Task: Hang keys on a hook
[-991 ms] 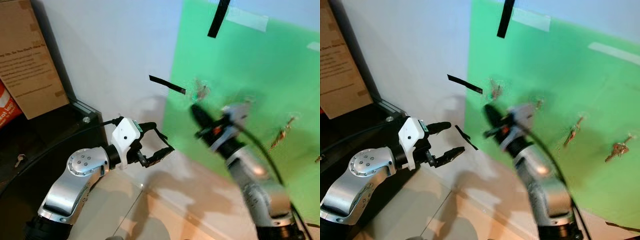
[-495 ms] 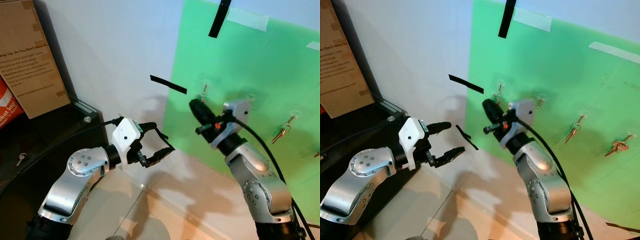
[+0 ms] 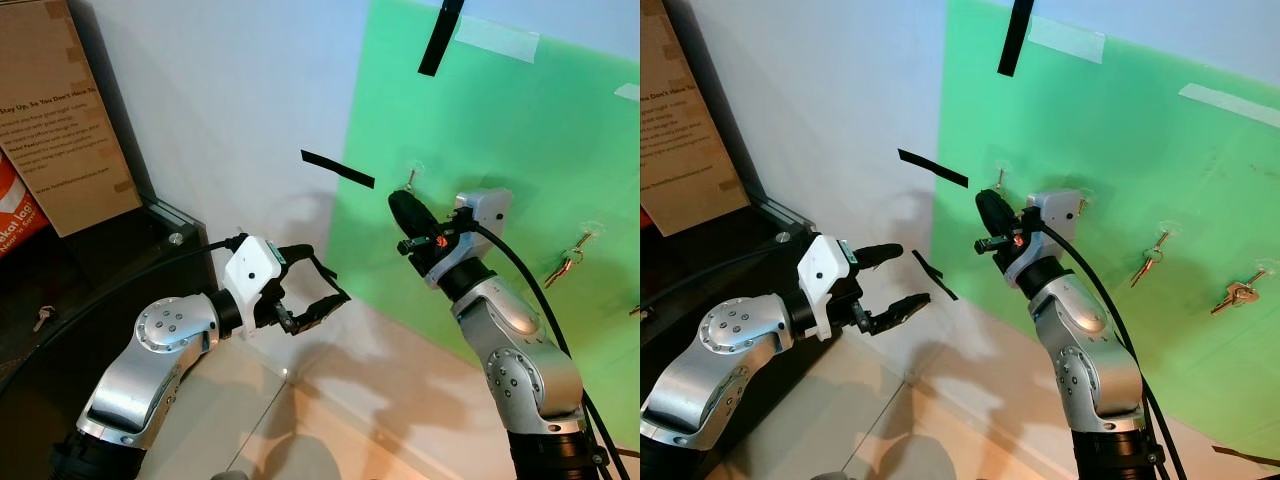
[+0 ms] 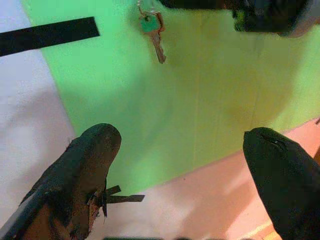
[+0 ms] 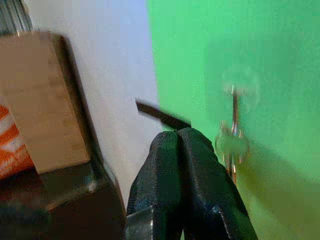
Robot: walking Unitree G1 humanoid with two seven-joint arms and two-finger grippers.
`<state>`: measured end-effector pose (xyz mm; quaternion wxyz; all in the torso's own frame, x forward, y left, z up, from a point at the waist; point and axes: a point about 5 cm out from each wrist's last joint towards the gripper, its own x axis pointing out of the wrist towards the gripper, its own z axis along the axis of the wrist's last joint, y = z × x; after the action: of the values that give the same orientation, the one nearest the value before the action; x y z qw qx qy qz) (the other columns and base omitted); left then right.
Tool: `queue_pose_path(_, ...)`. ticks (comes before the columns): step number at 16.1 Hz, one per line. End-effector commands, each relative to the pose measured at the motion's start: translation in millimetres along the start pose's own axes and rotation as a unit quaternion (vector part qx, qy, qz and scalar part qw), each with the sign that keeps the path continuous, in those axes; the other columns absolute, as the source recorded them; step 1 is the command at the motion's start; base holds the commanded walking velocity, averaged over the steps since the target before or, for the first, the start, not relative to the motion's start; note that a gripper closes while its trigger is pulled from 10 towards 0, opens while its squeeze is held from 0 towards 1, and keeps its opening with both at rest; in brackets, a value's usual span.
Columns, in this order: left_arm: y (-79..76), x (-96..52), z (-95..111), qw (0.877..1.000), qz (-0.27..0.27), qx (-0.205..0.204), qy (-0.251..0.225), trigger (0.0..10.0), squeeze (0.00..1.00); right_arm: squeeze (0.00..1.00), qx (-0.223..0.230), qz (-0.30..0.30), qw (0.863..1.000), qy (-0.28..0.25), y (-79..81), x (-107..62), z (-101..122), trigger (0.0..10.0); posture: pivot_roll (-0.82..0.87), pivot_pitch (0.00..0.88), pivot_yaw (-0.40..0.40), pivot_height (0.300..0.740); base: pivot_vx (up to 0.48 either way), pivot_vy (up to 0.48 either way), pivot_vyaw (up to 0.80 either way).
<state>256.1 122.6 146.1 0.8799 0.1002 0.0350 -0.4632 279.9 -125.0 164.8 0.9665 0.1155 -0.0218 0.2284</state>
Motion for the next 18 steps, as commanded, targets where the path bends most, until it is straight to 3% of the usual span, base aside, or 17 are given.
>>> queue_pose_path(1, -0.9, -2.5, -4, 1.0, 0.015, -0.008, 0.005, 10.0, 0.11, 0.0, -0.029, -0.023, 0.996, 0.078, -8.9, -9.0, -23, 10.0, 0.03, 0.0, -0.068, 0.74, 0.0, 0.0, 0.0)
queue_pose_path(4, -6.3, -14.6, -32, 0.994, 0.09, -0.026, 0.048, 10.0, 0.12, 0.0, -0.051, -0.066, 0.985, 0.151, -20.0, -30.5, -54, 10.0, 0.03, 0.0, -0.067, 0.74, 0.0, 0.0, 0.0)
queue_pose_path(5, -1.8, -21.4, -44, 0.986, 0.144, -0.026, 0.078, 10.0, 0.13, 1.0, -0.052, -0.069, 0.984, 0.156, -20.4, -34.8, -60, 10.0, 0.03, 0.0, -0.067, 0.74, 0.0, 0.0, 0.0)
queue_pose_path(7, 3.1, -29.6, -55, 0.974, 0.202, -0.016, 0.102, 10.0, 0.13, 1.0, -0.067, -0.076, 0.982, 0.159, -22.4, -38.3, -64, 10.0, 0.03, 0.0, -0.065, 0.74, 0.0, 0.0, 0.0)
queue_pose_path(8, 8.5, -37.9, -59, 0.96, 0.26, -0.013, 0.104, 10.0, 0.18, 1.0, -0.073, -0.081, 0.98, 0.166, -25.0, -40.8, -69, 10.0, 0.03, 0.0, -0.062, 0.74, 0.0, 0.0, 0.0)
queue_pose_path(9, 11.6, -44.3, -60, 0.948, 0.303, -0.005, 0.096, 10.0, 0.36, 1.0, -0.071, -0.084, 0.978, 0.176, -27.7, -43.1, -73, 10.0, 0.04, 0.0, -0.058, 0.74, 0.0, 0.0, 0.0)
queue_pose_path(11, 17.4, -48.3, -59, 0.932, 0.354, 0.009, 0.077, 10.0, 0.58, 1.0, -0.072, -0.124, 0.974, 0.178, -36.6, -42.5, -82, 10.0, 0.05, 0.0, -0.053, 0.74, 0.0, 0.0, 0.0)
queue_pose_path(14, 20.0, -54.8, -62, 0.926, 0.366, -0.021, 0.093, 10.0, 0.55, 1.0, -0.047, -0.155, 0.972, 0.172, -32.1, -38.3, -86, 10.0, 0.05, 0.0, -0.045, 0.74, 0.0, 0.0, 0.0)
queue_pose_path(15, 18.7, -55.9, -62, 0.928, 0.36, -0.026, 0.094, 10.0, 0.46, 1.0, -0.041, -0.156, 0.971, 0.179, -30.4, -37.7, -89, 10.0, 0.06, 0.0, -0.057, 0.74, 0.0, 0.0, 0.0)
queue_pose_path(17, 15.4, -62.0, -60, 0.919, 0.383, -0.025, 0.09, 10.0, 0.38, 1.0, -0.021, -0.143, 0.973, 0.181, -25.2, -34.8, -92, 10.0, 0.1, 0.0, -0.098, 0.74, 0.0, 0.0, 0.0)
queue_pose_path(18, 12.5, -66.4, -60, 0.906, 0.411, -0.024, 0.092, 10.0, 0.37, 1.0, -0.024, -0.135, 0.973, 0.186, -24.6, -34.8, -95, 10.0, 0.11, 0.0, -0.105, 0.74, 0.0, 0.0, 0.0)
